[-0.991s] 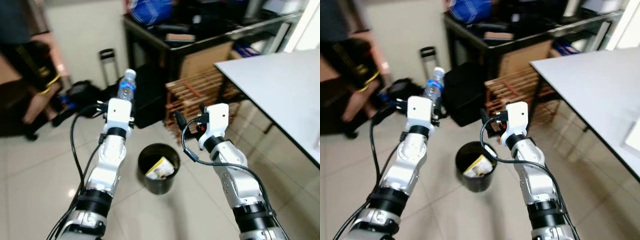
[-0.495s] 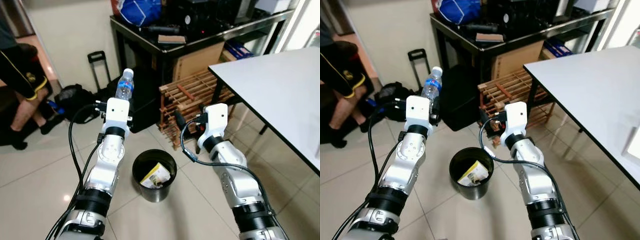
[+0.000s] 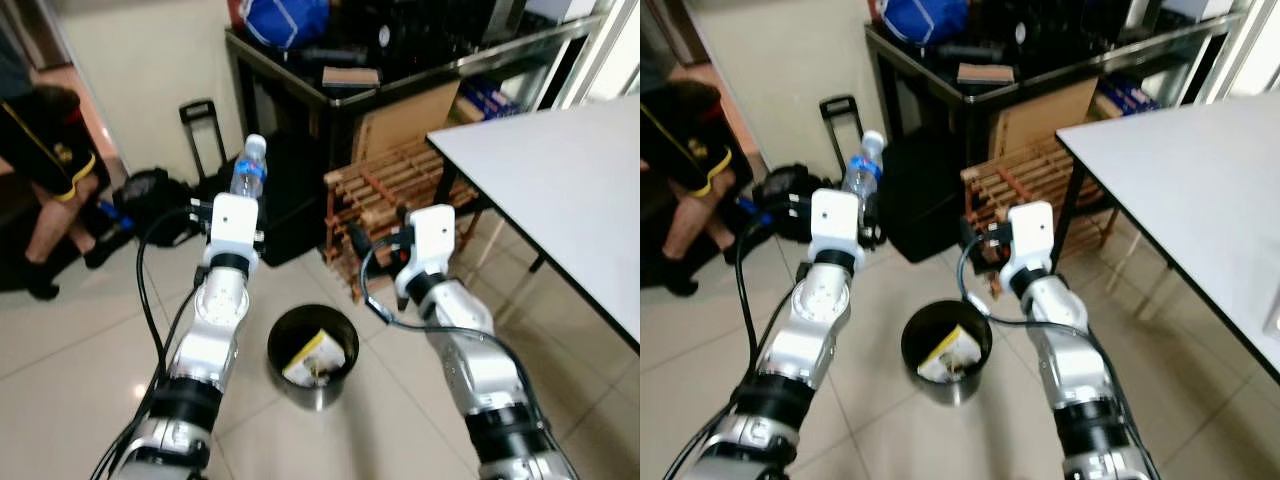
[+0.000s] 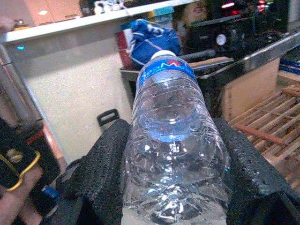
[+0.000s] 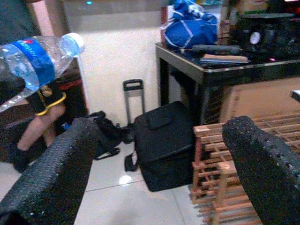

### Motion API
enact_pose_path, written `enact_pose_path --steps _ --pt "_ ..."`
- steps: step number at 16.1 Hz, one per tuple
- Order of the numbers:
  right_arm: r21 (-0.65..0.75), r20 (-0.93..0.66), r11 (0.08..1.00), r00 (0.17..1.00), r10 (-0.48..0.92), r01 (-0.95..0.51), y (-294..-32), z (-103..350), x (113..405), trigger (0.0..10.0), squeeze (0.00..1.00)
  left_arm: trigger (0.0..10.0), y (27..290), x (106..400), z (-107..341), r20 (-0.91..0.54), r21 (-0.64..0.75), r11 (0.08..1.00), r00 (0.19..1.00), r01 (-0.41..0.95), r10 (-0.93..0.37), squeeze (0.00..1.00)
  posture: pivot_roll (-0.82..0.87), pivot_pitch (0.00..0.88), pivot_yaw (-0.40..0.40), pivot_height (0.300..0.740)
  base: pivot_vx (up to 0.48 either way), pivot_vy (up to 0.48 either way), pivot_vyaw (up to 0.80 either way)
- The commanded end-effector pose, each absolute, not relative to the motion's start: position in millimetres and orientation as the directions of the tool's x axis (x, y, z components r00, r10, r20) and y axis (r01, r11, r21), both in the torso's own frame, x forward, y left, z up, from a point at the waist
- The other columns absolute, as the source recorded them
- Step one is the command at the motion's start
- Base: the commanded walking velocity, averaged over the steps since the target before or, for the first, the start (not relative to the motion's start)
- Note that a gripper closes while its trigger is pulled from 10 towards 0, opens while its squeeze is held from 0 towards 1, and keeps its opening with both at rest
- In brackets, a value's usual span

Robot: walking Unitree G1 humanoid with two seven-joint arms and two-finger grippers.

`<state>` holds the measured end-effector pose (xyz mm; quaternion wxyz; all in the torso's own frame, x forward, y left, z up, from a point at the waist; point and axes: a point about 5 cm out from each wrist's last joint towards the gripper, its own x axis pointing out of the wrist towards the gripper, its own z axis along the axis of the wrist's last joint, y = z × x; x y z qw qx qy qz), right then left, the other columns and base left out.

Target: Picking trash to rubbish bin

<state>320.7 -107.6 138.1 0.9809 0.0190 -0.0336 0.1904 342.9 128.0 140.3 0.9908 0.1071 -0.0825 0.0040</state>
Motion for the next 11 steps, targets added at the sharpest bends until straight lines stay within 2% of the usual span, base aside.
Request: enact_pose_path --steps 1,11 --pt "0.024 0.077 0.934 0.932 0.354 -0.357 -114.9 139.2 321.3 10.0 0.0 10.0 118.4 343.1 142.0 0.168 0.211 0.977 0.985 -0.003 -0.033 0.0 -0.08 0.067 0.031 0.74 0.345 0.0 0.0" --pt "0.022 0.074 0.932 0.93 0.36 -0.362 -114.0 138.7 320.9 10.0 0.0 10.0 119.0 343.8 142.8 0.169 0.211 0.977 0.985 -0.003 -0.034 0.0 -0.08 0.07 0.032 0.74 0.342 0.0 0.0"
